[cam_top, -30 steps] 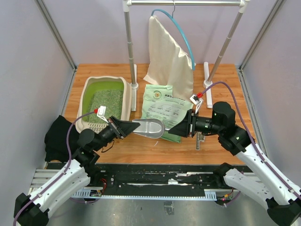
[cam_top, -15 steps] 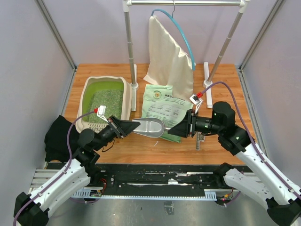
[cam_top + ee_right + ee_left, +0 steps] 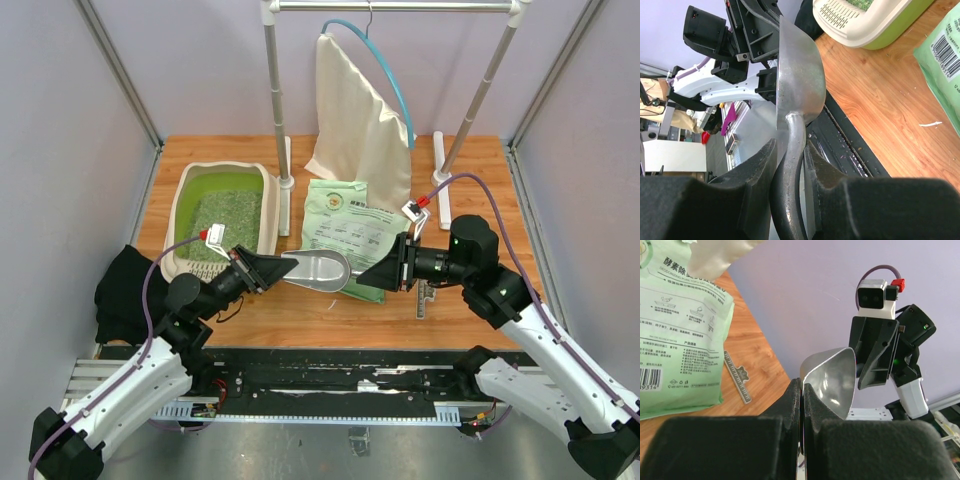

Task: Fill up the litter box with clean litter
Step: 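Pick up the spatula from the center of the board, then scoop the cat litter from the cat litter bag.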

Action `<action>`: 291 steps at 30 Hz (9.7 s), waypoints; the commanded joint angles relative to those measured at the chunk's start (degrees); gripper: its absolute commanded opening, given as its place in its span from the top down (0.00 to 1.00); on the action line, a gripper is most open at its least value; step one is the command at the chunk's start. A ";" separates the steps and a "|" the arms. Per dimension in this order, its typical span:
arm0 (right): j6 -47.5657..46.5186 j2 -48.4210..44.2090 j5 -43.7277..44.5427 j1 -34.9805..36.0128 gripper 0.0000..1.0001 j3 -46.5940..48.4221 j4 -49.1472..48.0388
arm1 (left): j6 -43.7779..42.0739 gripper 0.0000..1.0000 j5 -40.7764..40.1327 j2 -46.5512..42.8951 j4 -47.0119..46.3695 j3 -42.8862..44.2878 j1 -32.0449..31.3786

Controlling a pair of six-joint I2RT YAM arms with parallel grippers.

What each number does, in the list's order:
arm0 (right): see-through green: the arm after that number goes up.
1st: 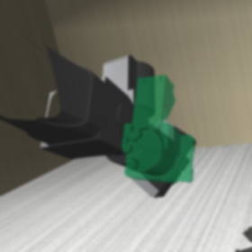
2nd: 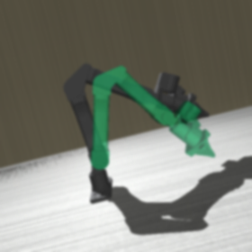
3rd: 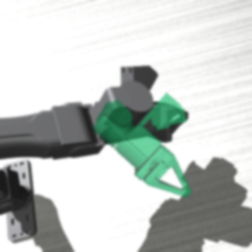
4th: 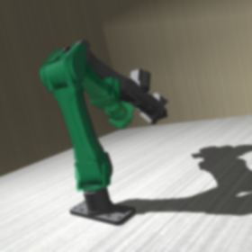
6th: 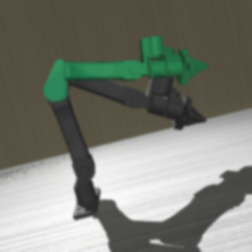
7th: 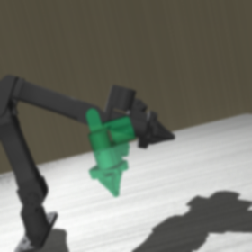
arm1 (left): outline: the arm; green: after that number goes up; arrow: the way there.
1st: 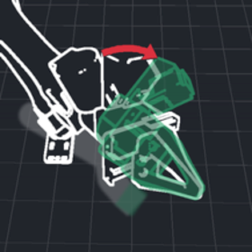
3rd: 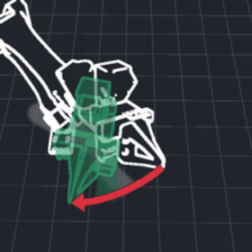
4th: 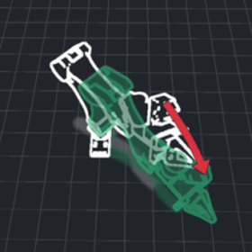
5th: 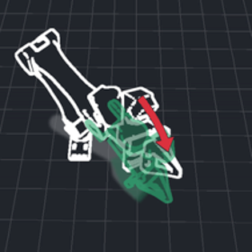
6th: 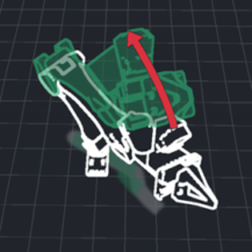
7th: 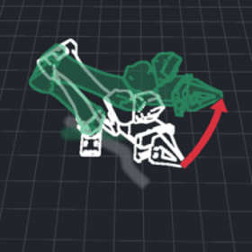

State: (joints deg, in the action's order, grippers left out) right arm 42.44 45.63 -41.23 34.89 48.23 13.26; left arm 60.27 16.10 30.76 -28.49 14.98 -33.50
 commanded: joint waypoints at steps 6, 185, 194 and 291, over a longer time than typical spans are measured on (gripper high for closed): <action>0.72 -1.41 -0.64 0.69 0.94 -0.15 -2.22 | 0.94 1.00 -0.22 0.88 -5.26 0.44 0.00; -28.71 6.55 2.37 -21.17 0.99 42.33 59.09 | -91.75 0.99 17.62 19.27 43.27 34.62 -5.35; -28.54 8.67 8.40 -21.12 0.99 41.63 59.16 | -94.79 0.99 20.38 22.75 45.39 37.31 -5.48; -23.99 45.66 28.40 2.84 0.99 25.37 43.72 | -65.10 1.00 7.22 21.40 16.06 15.90 -4.30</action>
State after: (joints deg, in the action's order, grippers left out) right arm 18.24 86.28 -8.86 38.15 78.78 62.65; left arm -4.49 26.48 52.07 -9.78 31.11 -38.00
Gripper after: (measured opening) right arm 0.260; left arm 0.017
